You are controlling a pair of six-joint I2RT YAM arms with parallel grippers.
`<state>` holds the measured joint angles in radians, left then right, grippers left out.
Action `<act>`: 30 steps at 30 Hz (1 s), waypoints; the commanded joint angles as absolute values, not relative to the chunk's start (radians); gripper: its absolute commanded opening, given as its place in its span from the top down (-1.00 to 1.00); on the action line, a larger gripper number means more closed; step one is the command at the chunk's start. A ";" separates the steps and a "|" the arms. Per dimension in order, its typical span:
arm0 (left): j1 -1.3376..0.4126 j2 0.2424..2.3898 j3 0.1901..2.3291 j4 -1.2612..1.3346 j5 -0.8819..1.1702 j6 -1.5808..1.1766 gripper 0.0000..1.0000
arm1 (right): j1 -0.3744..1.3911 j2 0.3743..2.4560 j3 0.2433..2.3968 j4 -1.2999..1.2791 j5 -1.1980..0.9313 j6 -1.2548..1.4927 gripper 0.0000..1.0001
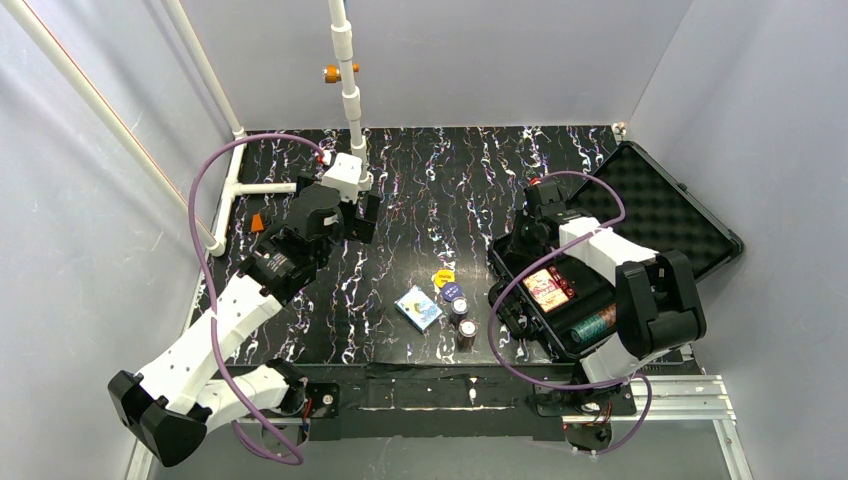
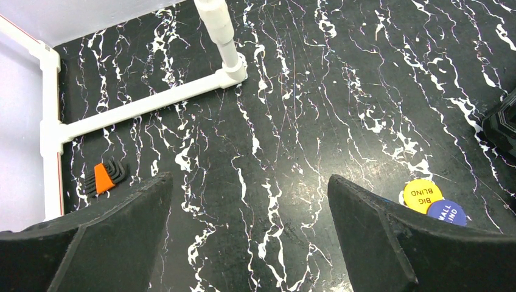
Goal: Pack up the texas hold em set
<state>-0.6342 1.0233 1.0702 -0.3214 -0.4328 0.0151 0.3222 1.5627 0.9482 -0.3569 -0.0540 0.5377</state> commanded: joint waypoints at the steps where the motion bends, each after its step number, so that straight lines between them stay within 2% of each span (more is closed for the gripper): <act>1: -0.632 1.016 1.067 -0.325 -0.440 0.009 -0.97 | 0.324 1.596 0.992 -0.354 0.032 0.500 0.61; 15: -0.632 1.049 1.070 -0.324 -0.433 0.009 -0.97 | 0.324 1.605 1.011 -0.377 0.232 0.453 0.61; 21: -0.632 1.074 1.069 -0.325 -0.434 0.012 -0.97 | 0.324 1.572 1.027 -0.384 0.212 0.425 0.56; 24: -0.632 1.082 1.071 -0.325 -0.434 0.014 -0.97 | 0.325 1.517 1.037 -0.392 0.148 0.398 0.39; 28: -0.632 1.096 1.070 -0.326 -0.429 0.018 -0.97 | 0.326 1.410 1.028 -0.379 0.099 0.394 -0.30; 30: -0.632 1.100 1.070 -0.326 -0.425 0.020 -0.97 | 0.327 1.364 1.029 -0.384 0.092 0.396 -0.43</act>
<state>-0.6342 1.0954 1.0702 -0.3214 -0.4286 0.0158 0.3347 1.4788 0.9878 -0.4099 0.0917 0.4236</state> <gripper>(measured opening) 0.983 0.660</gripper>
